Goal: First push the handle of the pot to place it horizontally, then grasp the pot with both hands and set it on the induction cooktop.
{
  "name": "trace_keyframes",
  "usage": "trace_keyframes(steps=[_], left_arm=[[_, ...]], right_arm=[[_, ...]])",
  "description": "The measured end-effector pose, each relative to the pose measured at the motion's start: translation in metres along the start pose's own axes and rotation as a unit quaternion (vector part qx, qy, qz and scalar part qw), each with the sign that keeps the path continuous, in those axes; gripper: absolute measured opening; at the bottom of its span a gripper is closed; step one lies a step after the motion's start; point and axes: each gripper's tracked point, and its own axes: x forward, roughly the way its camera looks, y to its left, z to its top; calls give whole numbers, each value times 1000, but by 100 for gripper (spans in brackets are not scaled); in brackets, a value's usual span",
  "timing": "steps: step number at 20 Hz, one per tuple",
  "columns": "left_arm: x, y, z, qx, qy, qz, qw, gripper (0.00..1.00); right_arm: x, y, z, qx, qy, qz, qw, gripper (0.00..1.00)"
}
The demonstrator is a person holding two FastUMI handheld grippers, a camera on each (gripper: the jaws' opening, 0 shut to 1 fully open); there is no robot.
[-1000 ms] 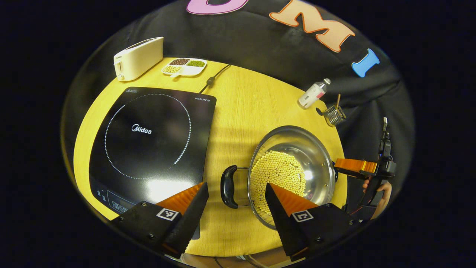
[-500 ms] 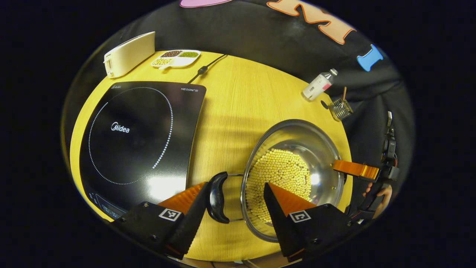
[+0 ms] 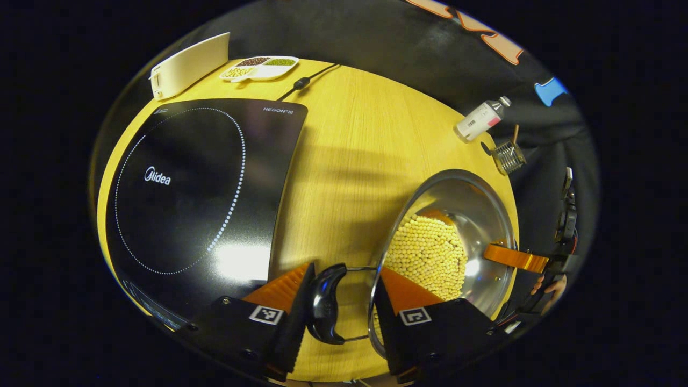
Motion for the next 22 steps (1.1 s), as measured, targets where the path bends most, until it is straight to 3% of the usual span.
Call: trace_keyframes(steps=[4,5,9,10,11,12,14,15,17,22], left_arm=[[2,2,2,15,3,4,1000,62],[2,1,1,14,3,2,1000,61],[4,2,3,26,0,1,1000,59],[2,1,4,29,0,2,1000,61],[2,2,2,29,3,3,1000,59],[-1,1,-1,28,7,5,1000,59],[-10,-1,-4,30,3,4,1000,59],[-15,-2,-3,33,1,2,999,59],[-23,-4,-3,44,-2,-1,999,59],[-47,0,-13,62,22,-9,998,58]], right_arm=[[0,0,-4,9,13,13,1000,58],[0,0,-3,7,11,14,1000,63],[2,0,-6,7,7,9,1000,63],[-3,0,-8,12,8,10,1000,53],[-4,0,-11,17,11,8,1000,58],[-5,0,-12,19,10,6,1000,53],[-10,1,-13,14,5,5,1000,52],[-14,1,-13,16,2,5,1000,58],[-24,1,-16,19,-2,4,1000,53],[-33,-8,-16,22,1,-5,1000,58]])
